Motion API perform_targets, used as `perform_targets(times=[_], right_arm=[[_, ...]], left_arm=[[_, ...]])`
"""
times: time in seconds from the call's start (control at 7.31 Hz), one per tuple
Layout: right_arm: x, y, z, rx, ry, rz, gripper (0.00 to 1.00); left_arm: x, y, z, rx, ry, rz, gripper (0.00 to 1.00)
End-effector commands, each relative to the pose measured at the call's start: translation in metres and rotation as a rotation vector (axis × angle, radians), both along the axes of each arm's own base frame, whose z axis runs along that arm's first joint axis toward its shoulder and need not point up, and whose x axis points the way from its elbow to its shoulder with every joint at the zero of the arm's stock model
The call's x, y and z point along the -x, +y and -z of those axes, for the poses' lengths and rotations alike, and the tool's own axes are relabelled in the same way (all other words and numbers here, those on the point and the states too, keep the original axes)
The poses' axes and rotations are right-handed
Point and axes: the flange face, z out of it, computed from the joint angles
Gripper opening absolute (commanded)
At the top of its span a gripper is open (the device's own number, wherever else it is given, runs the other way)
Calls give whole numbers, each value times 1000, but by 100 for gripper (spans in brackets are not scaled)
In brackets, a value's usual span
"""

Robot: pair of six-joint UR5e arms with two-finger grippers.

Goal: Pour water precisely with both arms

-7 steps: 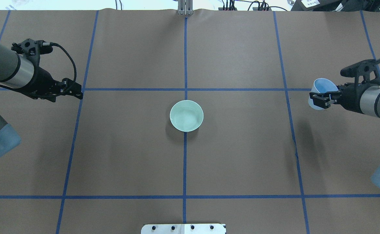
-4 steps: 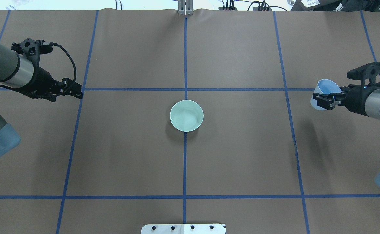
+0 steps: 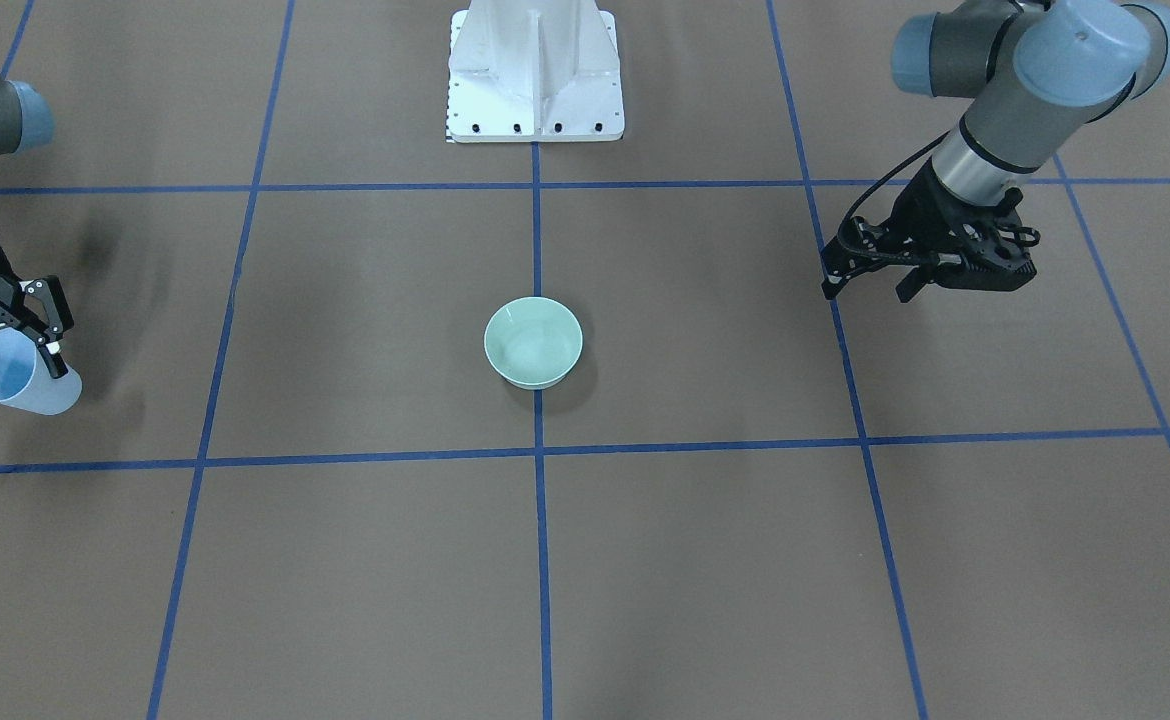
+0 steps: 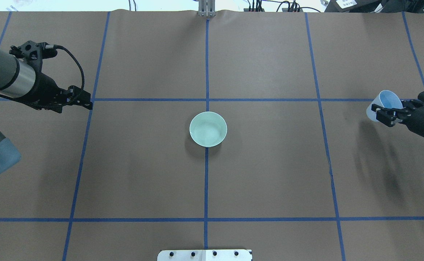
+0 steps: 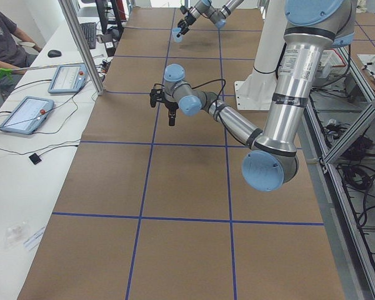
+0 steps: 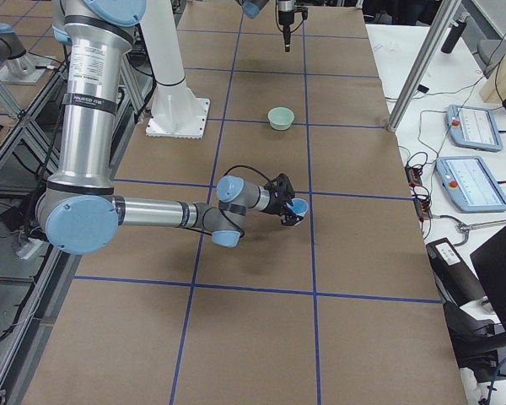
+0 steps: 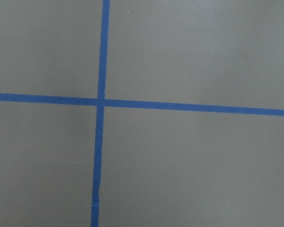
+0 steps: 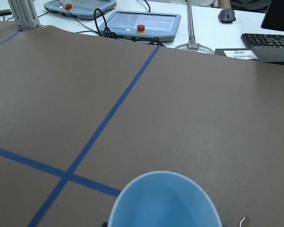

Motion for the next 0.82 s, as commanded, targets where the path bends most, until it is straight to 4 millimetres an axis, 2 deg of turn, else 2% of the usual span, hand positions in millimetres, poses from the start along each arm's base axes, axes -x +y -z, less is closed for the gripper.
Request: perform_targets(times=[0.0,0.14,0.27,0.68], right_arm=[[-6,5,-21,45,-44,-24,50],[-11,9,-41,41,-43,-33,50],[-12,10,-48,40,-36,-39,50],[-20,19,-56,39,-21,-37,51]], left_arm=[[0,1,0,0,0,-1,100],[-1,1,1,-1,1,-2,100],[-1,1,1,0,0,-2,100],[-2,0,1,1,-1,-4,100]])
